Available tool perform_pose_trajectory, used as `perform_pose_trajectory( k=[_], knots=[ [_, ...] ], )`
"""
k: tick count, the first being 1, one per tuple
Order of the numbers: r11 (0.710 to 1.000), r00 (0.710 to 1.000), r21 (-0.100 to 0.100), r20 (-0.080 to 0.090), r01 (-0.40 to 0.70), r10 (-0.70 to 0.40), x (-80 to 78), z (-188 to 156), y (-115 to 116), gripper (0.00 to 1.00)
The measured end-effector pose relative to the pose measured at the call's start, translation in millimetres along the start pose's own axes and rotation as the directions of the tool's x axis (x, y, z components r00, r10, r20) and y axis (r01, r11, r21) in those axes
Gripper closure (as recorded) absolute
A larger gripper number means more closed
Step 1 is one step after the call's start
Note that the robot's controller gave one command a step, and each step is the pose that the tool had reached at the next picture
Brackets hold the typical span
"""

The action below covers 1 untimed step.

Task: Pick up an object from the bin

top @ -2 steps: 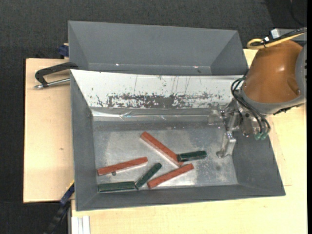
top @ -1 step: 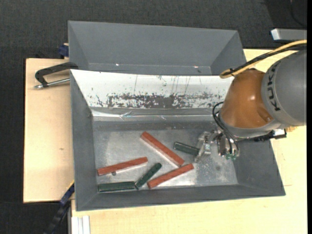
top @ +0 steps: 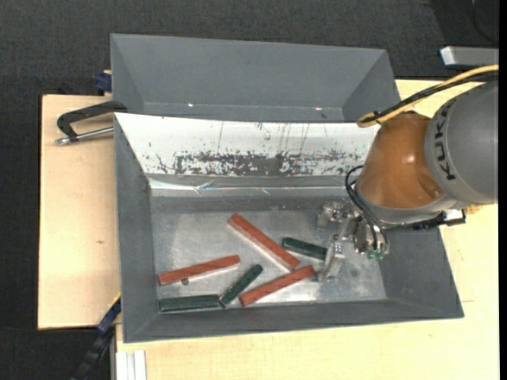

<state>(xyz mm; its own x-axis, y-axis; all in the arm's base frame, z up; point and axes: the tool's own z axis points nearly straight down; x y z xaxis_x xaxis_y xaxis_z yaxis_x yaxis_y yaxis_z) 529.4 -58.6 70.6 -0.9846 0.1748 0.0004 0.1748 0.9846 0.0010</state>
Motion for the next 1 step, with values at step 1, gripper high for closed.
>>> perform_pose_trajectory(
  k=[1],
  knots=[
    [1.0,1.0,0.0,0.0,0.0,0.0,0.0,0.0,0.0,0.0]
  ],
)
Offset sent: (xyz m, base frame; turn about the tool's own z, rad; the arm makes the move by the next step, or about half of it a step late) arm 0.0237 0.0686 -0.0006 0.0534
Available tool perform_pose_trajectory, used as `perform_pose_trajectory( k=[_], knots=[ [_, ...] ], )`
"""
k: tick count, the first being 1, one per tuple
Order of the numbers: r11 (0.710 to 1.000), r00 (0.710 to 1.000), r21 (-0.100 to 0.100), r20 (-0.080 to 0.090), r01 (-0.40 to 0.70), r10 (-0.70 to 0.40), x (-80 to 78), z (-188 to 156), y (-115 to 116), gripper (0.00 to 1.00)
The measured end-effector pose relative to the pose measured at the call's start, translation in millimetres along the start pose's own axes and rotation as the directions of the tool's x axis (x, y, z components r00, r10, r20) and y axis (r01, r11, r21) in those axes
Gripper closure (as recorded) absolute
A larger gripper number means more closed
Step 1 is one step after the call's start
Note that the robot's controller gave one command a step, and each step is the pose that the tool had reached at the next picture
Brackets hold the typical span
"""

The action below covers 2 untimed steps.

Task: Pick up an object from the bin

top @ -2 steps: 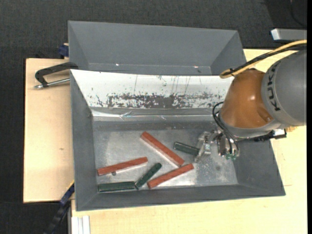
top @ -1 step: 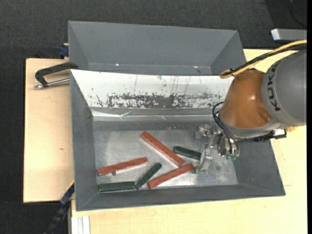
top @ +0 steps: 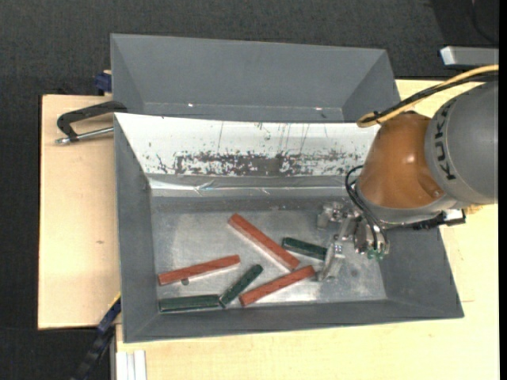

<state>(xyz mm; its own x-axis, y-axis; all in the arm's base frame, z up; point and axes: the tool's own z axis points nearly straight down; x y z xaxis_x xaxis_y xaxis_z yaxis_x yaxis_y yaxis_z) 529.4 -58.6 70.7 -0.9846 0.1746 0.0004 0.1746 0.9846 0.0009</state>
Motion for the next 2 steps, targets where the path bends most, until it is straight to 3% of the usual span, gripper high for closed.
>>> perform_pose_trajectory(
  k=[1,2],
  knots=[
    [0.999,0.999,-0.001,0.006,-0.052,0.052,-12.4,-0.2,73.1,1.0],
    [0.999,0.999,-0.001,0.006,-0.052,0.052,-12.4,-0.2,73.0,1.0]
  ],
)
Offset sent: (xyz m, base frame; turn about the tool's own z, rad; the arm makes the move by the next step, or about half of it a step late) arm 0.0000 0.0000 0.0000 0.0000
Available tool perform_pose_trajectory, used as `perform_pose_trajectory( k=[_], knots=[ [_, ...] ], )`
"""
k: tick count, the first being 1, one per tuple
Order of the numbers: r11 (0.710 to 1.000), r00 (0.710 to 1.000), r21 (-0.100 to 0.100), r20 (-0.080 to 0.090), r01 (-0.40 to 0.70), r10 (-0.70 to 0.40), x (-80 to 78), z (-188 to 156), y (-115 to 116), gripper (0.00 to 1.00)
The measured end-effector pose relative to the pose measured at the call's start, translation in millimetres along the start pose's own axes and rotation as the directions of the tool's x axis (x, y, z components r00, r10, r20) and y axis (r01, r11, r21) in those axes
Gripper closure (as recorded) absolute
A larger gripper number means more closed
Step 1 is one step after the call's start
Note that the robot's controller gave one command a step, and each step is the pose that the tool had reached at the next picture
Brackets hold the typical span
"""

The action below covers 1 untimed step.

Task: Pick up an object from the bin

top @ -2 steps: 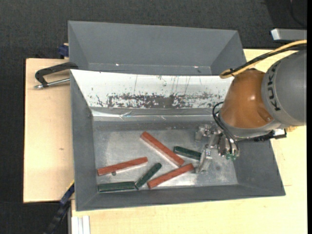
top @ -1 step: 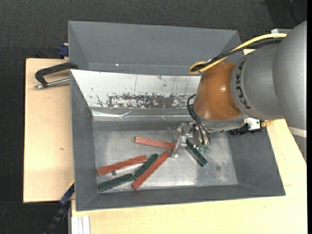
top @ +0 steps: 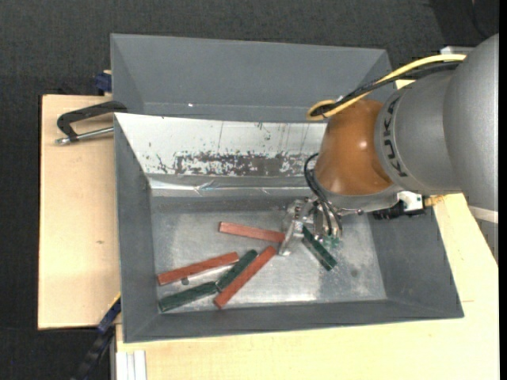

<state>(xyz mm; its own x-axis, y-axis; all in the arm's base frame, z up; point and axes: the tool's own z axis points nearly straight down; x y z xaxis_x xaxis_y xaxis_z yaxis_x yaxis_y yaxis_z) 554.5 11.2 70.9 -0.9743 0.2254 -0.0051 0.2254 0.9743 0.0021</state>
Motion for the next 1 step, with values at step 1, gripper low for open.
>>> perform_pose_trajectory(
  k=[1],
  knots=[
    [0.999,0.999,0.002,-0.008,0.032,-0.032,7.2,-46.6,-1.0,1.0]
  ],
)
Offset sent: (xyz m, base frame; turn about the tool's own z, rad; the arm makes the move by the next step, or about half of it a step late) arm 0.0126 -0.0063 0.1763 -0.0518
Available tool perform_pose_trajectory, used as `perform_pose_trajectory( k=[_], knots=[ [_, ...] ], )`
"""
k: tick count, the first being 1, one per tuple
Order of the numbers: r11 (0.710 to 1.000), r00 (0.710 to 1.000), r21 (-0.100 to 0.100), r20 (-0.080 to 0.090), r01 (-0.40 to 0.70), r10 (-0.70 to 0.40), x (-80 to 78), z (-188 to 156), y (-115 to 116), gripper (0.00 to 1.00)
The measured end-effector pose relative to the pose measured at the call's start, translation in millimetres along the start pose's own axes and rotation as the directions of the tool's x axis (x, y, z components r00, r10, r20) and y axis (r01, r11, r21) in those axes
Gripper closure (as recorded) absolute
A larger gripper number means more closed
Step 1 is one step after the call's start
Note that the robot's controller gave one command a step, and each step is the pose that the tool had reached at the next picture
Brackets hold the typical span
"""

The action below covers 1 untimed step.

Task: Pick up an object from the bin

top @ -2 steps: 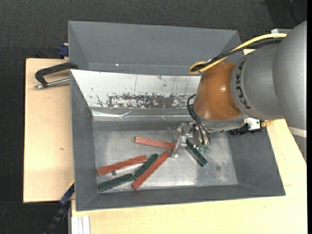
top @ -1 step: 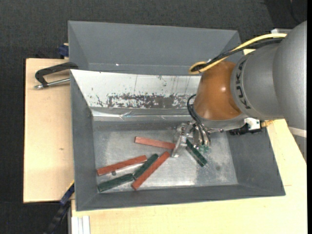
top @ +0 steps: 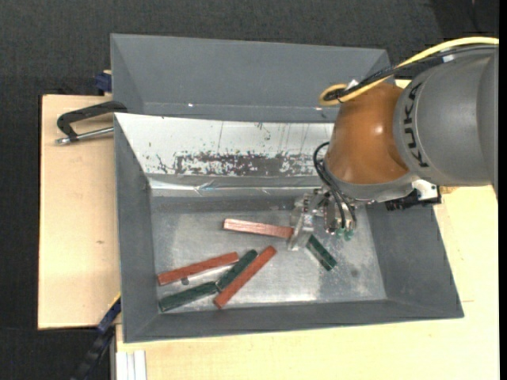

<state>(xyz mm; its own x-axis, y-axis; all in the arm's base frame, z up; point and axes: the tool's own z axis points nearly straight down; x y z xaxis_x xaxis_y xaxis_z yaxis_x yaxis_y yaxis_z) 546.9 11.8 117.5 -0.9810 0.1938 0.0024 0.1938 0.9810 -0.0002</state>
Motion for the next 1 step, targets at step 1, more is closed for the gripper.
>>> perform_pose_trajectory(
  k=[1],
  knots=[
    [1.0,1.0,-0.002,0.008,0.021,-0.021,-21.8,-130.9,-1.7,1.0]
  ],
)
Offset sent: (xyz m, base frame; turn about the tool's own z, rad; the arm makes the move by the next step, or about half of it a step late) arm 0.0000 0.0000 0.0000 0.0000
